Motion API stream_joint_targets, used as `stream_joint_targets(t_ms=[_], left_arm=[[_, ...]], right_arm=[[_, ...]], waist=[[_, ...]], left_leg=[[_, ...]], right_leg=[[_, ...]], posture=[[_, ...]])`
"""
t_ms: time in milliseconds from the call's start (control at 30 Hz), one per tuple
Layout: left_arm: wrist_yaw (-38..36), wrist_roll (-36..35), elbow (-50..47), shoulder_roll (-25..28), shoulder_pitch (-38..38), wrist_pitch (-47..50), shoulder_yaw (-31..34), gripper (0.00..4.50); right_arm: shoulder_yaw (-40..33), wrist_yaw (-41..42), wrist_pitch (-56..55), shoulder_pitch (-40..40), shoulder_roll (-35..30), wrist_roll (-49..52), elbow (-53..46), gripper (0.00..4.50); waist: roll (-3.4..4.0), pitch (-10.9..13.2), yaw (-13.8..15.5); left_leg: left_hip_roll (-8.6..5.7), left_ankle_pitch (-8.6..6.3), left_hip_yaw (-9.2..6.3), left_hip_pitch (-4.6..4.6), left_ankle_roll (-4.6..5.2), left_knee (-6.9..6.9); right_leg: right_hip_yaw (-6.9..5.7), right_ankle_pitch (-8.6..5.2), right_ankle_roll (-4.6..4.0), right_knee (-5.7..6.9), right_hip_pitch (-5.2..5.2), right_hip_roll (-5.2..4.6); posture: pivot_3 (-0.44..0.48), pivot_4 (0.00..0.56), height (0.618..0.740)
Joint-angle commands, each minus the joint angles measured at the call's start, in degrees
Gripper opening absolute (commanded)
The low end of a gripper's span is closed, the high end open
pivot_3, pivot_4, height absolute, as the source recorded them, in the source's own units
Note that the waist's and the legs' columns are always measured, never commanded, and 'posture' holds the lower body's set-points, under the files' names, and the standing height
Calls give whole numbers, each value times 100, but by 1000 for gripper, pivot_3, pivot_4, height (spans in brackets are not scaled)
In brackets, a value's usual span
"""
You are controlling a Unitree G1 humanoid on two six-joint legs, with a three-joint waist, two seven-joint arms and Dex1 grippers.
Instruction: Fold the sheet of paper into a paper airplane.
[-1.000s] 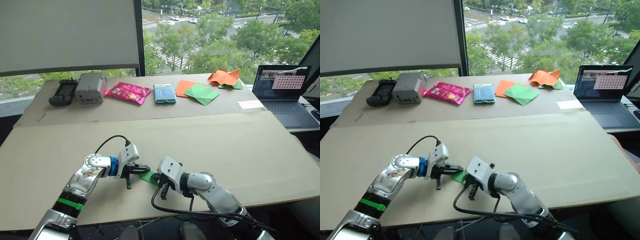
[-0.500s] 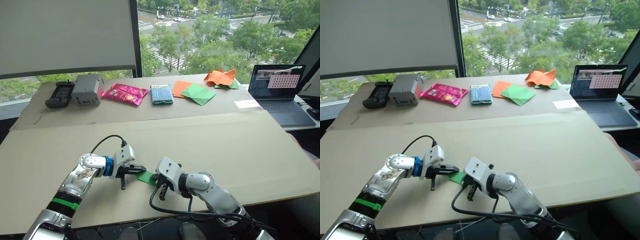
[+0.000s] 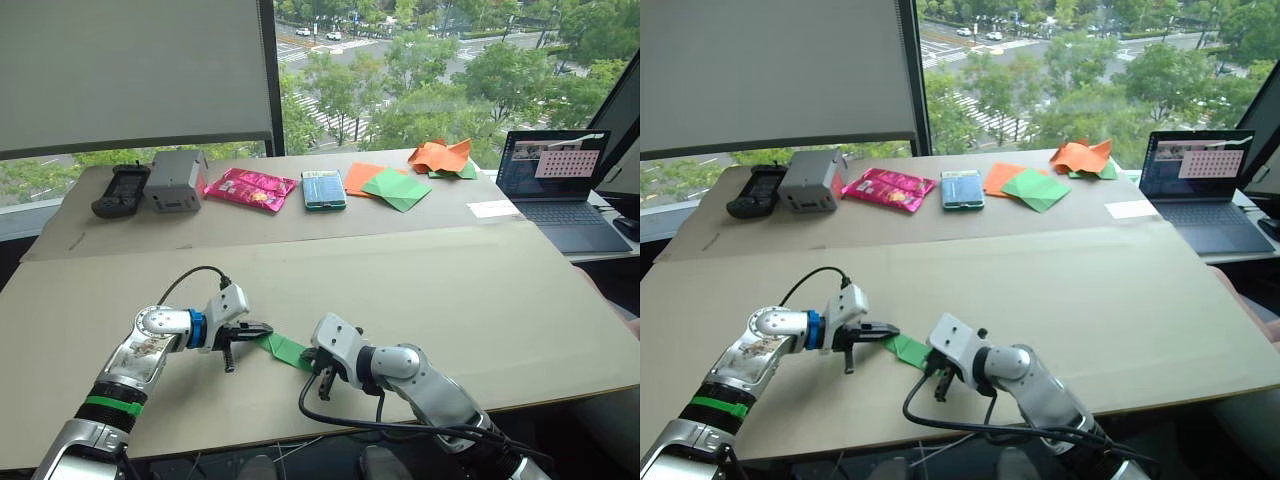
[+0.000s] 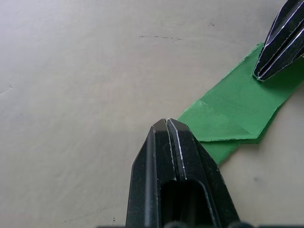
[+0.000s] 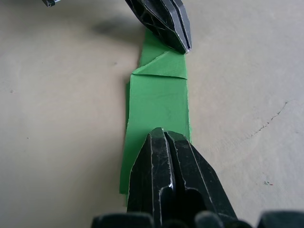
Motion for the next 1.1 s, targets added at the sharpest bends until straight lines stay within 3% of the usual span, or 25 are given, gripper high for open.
stream_joint_targets(t_ms=[33, 500, 633, 800, 1033, 1100], left_arm=[[85, 365, 430, 165, 260, 86, -120, 0], [155, 181, 504, 247, 142, 46, 197, 0], [101, -392, 74, 276, 99, 573, 692, 0], [-296, -1386, -1129, 721, 564, 1600, 1383, 0], [-144, -2172, -2643, 1072, 1609, 2437, 2141, 0], [8, -2219, -2758, 1012, 1747, 2525, 2211, 560]], right_arm=[[77, 16, 386, 126, -152, -56, 331, 33], [88, 25, 257, 81, -183, -96, 367, 33], [-134, -34, -166, 104, -140, -26, 154, 33], [-727, -141, -592, 113, -313, 66, -582, 33], [-1473, 309, -188, 450, -768, 894, -2373, 2277], [-1467, 299, -217, 630, -873, 950, -2526, 3011]], waist=[[0, 0, 0], [0, 1, 0], [-15, 17, -3], [-42, 55, 10], [-32, 75, 24], [-42, 79, 23]], left_leg=[[0, 0, 0, 0, 0, 0], [0, -1, 0, 0, -2, -2], [0, -2, 0, -3, -3, -7], [0, 1, 2, -68, 1, -23], [1, 2, 2, -76, 4, -40], [1, 2, 3, -70, 2, -40]], right_leg=[[0, 0, 0, 0, 0, 0], [0, 0, 0, -1, -5, -1], [0, 0, 0, 0, -14, -1], [0, 1, -1, 1, -87, -1], [0, 3, -1, 5, -91, 1], [0, 3, -1, 2, -88, -1]], posture=[[0, 150, 725], [0, 150, 725], [0, 150, 725], [0, 150, 725], [0, 150, 725], [0, 150, 725]])
